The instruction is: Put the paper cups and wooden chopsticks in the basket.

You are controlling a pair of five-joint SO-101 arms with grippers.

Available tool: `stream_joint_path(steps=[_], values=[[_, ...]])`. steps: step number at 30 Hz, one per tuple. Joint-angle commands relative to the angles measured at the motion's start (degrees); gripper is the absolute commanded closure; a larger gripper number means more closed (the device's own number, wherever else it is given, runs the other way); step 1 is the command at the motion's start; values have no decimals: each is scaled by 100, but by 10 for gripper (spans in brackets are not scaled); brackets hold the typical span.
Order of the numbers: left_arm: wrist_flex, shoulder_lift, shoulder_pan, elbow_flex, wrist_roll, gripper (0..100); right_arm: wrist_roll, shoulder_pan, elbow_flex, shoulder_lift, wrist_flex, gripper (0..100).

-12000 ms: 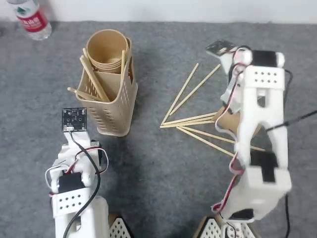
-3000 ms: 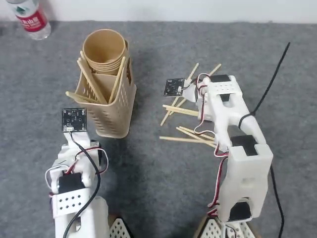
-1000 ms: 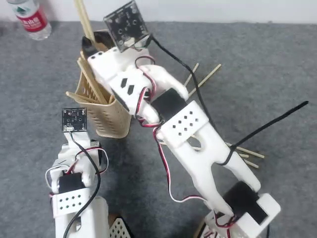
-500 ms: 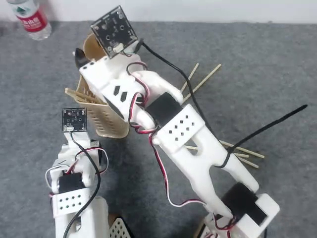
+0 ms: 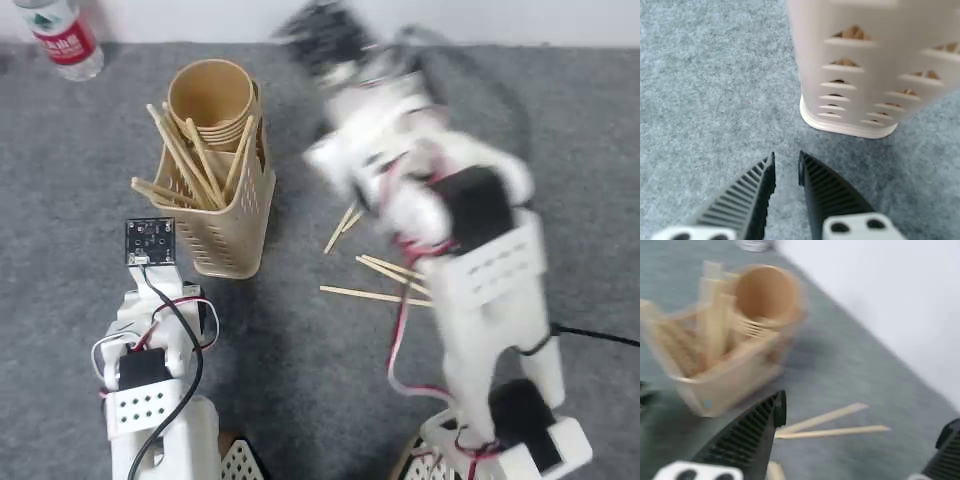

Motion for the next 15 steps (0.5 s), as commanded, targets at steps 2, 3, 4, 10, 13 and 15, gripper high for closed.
stream_joint_path(steps=[2, 3, 4, 10, 13, 15], values=[[-132, -62, 0, 22, -70, 930, 651, 1244, -308, 189, -4, 541], [-132, -62, 0, 31, -70, 930, 651, 1420, -308, 374, -57, 541], [-132, -62, 0, 31, -70, 930, 651, 1499, -316, 558, -136, 541], [-132, -62, -9, 31, -70, 930, 1090, 1323, -352, 1710, -734, 541], [-132, -62, -9, 31, -70, 930, 1477, 1218, -352, 2246, -901, 541], [-132, -62, -9, 31, -70, 930, 1486, 1253, -352, 2545, -936, 541]])
